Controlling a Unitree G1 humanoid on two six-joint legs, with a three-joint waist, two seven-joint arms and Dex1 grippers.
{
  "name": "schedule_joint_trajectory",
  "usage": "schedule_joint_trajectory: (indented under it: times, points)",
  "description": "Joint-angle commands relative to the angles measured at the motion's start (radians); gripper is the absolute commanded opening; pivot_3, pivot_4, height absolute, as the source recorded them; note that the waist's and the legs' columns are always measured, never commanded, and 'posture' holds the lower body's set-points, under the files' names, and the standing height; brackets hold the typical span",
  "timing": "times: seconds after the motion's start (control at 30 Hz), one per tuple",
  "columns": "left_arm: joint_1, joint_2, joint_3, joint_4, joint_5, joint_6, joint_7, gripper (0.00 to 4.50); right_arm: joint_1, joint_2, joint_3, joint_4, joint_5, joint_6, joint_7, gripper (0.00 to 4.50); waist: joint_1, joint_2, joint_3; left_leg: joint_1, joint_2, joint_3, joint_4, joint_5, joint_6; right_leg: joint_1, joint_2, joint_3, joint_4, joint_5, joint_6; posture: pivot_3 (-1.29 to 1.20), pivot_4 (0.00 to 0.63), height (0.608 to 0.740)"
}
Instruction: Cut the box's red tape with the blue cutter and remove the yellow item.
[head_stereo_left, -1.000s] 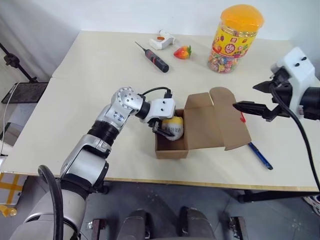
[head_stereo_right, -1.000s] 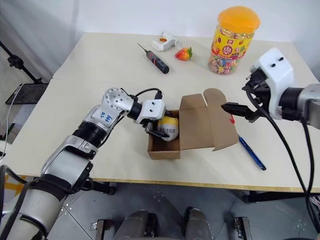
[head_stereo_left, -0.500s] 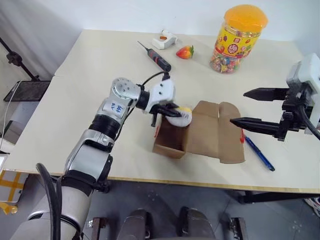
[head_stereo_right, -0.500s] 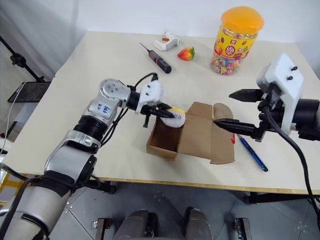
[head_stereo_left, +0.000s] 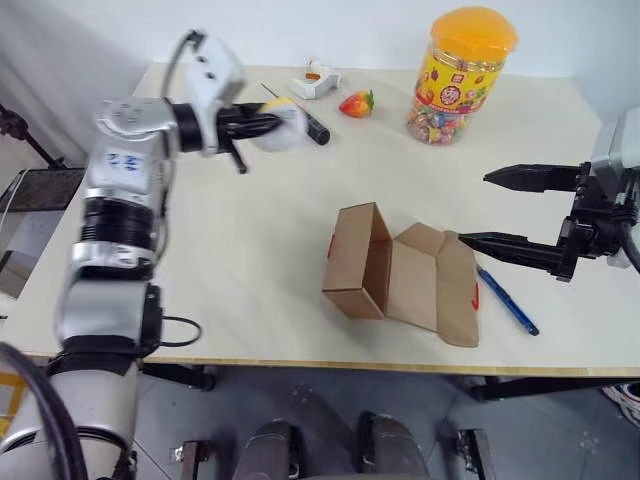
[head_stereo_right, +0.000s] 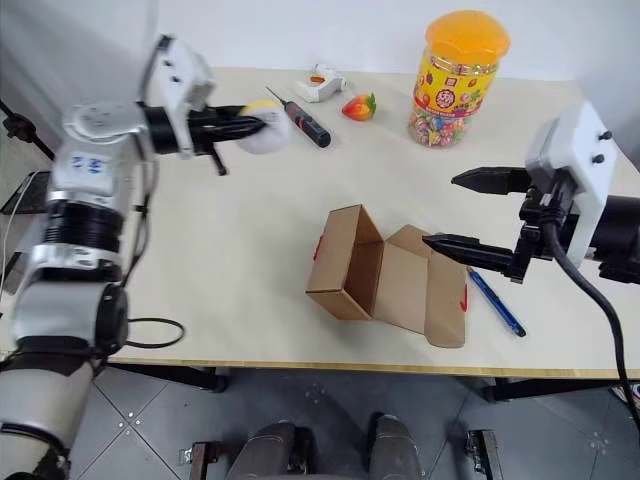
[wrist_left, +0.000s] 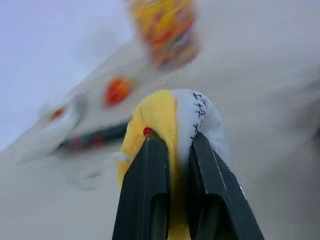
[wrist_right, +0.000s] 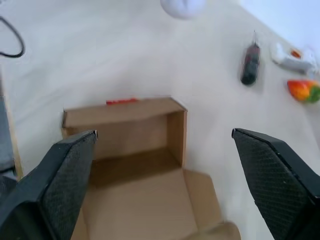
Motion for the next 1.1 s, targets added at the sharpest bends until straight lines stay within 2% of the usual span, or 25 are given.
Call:
schedule_joint_trajectory:
  times: [0.03, 0.13, 0.3, 0.43, 0.6, 0.77, 0.87, 0.97, 1.1]
  points:
    - [0.108, 0.071, 0.004, -0.088, 0.017, 0.039, -0.012, 0.08, 0.015, -0.003, -0.002, 0.046, -0.035, -0.073, 0.041, 4.50, 0.007, -0.001, 0.000, 0.000, 0.000, 0.000, 0.001, 0.000, 0.000, 0.000, 0.000, 0.000, 0.000, 0.000, 0.000, 0.00, 0.150, 0.740]
    - [0.199, 0.109, 0.012, -0.156, 0.002, 0.095, -0.029, 0.08, 0.008, -0.005, 0.042, 0.097, -0.069, -0.122, 0.068, 4.50, 0.020, -0.005, 0.003, -0.002, 0.000, -0.001, 0.003, 0.000, 0.000, 0.001, -0.001, 0.000, 0.000, 0.000, 0.000, 0.00, 0.150, 0.740]
    - [0.282, 0.122, 0.027, -0.256, -0.023, 0.158, -0.029, 1.70, -0.035, 0.004, 0.112, 0.161, -0.106, -0.178, 0.093, 4.50, 0.027, -0.006, 0.003, -0.004, 0.000, -0.004, 0.006, 0.000, 0.000, 0.001, -0.001, 0.000, 0.000, 0.000, 0.000, 0.00, 0.150, 0.740]
    - [0.374, 0.159, 0.142, -0.437, -0.152, 0.258, -0.069, 2.90, -0.076, 0.015, 0.147, 0.196, -0.111, -0.208, 0.118, 4.50, 0.015, -0.006, 0.003, -0.003, 0.001, -0.003, 0.004, 0.000, 0.000, 0.001, -0.001, 0.000, 0.000, 0.000, 0.000, 0.00, 0.150, 0.740]
    - [0.493, 0.209, 0.236, -0.563, -0.270, 0.342, -0.114, 4.44, -0.041, 0.003, 0.134, 0.247, -0.142, -0.256, 0.175, 4.50, 0.005, -0.006, 0.003, -0.001, 0.002, -0.002, 0.002, 0.000, 0.000, 0.000, 0.000, 0.000, 0.001, 0.000, 0.000, 0.00, 0.150, 0.740]
    - [0.578, 0.210, 0.332, -0.589, -0.345, 0.295, -0.119, 4.48, 0.010, -0.005, 0.149, 0.333, -0.212, -0.340, 0.248, 4.50, 0.017, -0.006, 0.003, -0.001, 0.001, -0.001, 0.003, 0.000, 0.000, 0.001, -0.001, 0.001, 0.000, 0.000, 0.000, 0.00, 0.150, 0.740]
    - [0.711, 0.201, 0.413, -0.659, -0.417, 0.284, -0.153, 4.48, 0.083, -0.014, 0.154, 0.442, -0.302, -0.461, 0.312, 4.50, 0.017, -0.006, 0.003, -0.001, 0.001, -0.002, 0.003, 0.000, 0.000, 0.002, -0.001, 0.001, 0.000, 0.000, 0.000, 0.00, 0.150, 0.740]
    - [0.924, 0.187, 0.500, -0.759, -0.497, 0.301, -0.207, 4.48, 0.149, -0.011, 0.148, 0.586, -0.365, -0.583, 0.378, 4.50, 0.013, -0.006, 0.003, 0.001, 0.001, -0.001, 0.001, 0.000, 0.000, 0.003, -0.001, 0.001, -0.001, 0.000, 0.000, 0.00, 0.150, 0.740]
    - [1.031, 0.160, 0.548, -0.754, -0.575, 0.296, -0.241, 4.48, 0.160, -0.021, 0.188, 0.742, -0.442, -0.707, 0.456, 4.50, 0.014, -0.005, 0.004, 0.004, 0.002, 0.001, 0.001, 0.000, 0.000, 0.004, -0.001, 0.002, -0.001, 0.000, 0.000, 0.00, 0.150, 0.740]
